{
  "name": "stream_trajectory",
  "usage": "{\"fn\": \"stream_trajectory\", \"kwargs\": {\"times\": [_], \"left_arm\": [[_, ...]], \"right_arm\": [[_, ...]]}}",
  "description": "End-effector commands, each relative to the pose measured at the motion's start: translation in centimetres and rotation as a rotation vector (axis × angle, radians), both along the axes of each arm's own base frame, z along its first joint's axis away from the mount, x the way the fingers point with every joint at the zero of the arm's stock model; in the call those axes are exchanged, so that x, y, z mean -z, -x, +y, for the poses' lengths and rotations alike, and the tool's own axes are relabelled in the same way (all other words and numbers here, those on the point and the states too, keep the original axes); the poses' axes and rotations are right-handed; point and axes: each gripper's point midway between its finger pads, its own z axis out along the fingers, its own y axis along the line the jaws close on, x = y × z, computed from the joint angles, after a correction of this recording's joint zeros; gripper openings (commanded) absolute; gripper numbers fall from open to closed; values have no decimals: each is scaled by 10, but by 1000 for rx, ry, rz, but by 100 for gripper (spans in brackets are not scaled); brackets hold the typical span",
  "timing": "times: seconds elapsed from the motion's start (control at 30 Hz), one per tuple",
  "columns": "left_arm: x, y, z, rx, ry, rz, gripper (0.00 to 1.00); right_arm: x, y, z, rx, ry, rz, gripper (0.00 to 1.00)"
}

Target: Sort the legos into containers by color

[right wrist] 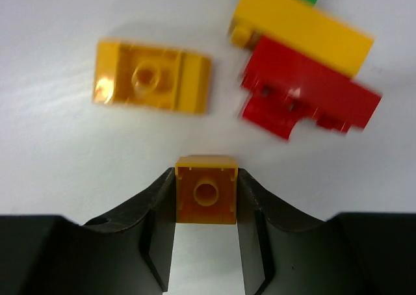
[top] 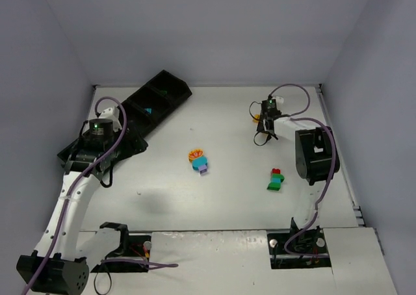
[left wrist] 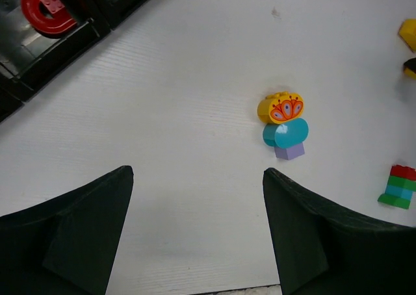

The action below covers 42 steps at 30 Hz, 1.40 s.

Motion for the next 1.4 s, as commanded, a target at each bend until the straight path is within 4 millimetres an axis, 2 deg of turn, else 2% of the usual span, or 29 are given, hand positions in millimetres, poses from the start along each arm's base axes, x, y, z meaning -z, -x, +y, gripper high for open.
{"fn": "stream_trajectory", "kwargs": {"times": [0.0, 0.03, 0.13, 0.17, 0.23, 0.27, 0.3, 0.33, 0.4, 0.47, 0.53, 0.57, 0.6, 0.63, 0.7, 0.73, 0.87, 0.97, 1.1, 1.37], "left_arm": [[-34, -12, -22, 98, 55, -117, 74], [-40, -15, -30, 133, 78, -137, 75], [-49, -21, -47, 190, 94, -185, 74], [-49, -22, -51, 202, 96, -193, 75], [-52, -26, -66, 231, 121, -211, 75], [-52, -26, -73, 252, 138, -211, 74], [-54, -27, -83, 275, 159, -218, 75], [-51, -29, -88, 289, 169, -202, 74], [-62, -30, -98, 321, 203, -207, 74], [-66, -32, -105, 344, 225, -192, 74], [-81, -31, -115, 393, 260, -179, 74], [-85, -30, -118, 410, 272, -168, 74], [-98, -26, -123, 435, 296, -158, 74], [-97, -27, -128, 452, 307, -131, 74], [-102, -21, -136, 483, 336, -98, 73], [-109, -20, -141, 504, 351, -98, 73], [-118, -6, -159, 574, 385, -51, 72], [-113, 6, -177, 627, 387, 2, 71], [-103, 12, -198, 666, 370, 45, 69], [-75, 4, -215, 648, 357, 128, 63]], "right_arm": [[-64, 6, 38, -171, -4, -153, 0], [-89, 12, 57, -232, -45, -207, 0], [-109, 31, 80, -230, -202, -249, 0], [-129, 36, 87, -233, -264, -288, 0], [-151, 51, 110, -260, -430, -312, 0], [-161, 62, 130, -336, -509, -315, 0], [-176, 64, 139, -381, -550, -356, 0], [-187, 73, 144, -422, -576, -379, 0], [-206, 89, 163, -595, -587, -425, 0], [-219, 105, 169, -754, -525, -498, 0], [-228, 124, 177, -893, -506, -538, 0], [-224, 131, 178, -934, -479, -544, 0], [-225, 135, 180, -995, -422, -571, 0], [-230, 142, 181, -1039, -403, -597, 0], [-229, 150, 184, -1110, -350, -623, 0], [-231, 156, 187, -1155, -325, -642, 0], [-234, 173, 202, -1282, -272, -686, 3], [-239, 184, 214, -1347, -260, -708, 7], [-237, 197, 231, -1415, -254, -708, 7], [-233, 221, 257, -1495, -270, -696, 8]]}}
